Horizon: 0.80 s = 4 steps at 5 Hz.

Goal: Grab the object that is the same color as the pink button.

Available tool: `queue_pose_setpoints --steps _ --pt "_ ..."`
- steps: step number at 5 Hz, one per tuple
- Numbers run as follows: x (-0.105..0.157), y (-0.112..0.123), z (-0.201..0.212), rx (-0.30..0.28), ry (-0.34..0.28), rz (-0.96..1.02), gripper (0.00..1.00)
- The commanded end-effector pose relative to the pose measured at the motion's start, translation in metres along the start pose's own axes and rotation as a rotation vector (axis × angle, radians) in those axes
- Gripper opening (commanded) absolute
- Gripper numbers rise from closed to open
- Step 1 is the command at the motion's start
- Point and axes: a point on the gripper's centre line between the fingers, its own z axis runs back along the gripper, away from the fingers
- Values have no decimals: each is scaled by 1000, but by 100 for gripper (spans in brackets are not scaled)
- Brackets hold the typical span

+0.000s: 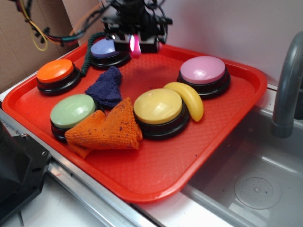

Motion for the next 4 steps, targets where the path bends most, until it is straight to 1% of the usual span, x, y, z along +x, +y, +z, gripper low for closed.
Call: queue_pose_setpoints --steps 1,2,3,4 --pt "-27 46 68 -75 96 -81 0" --pt "-47 64 86 -108 178 -109 0" --pt "-57 79 96 -130 233 -108 0" --pt "-56 84 95 -114 257 -109 0"
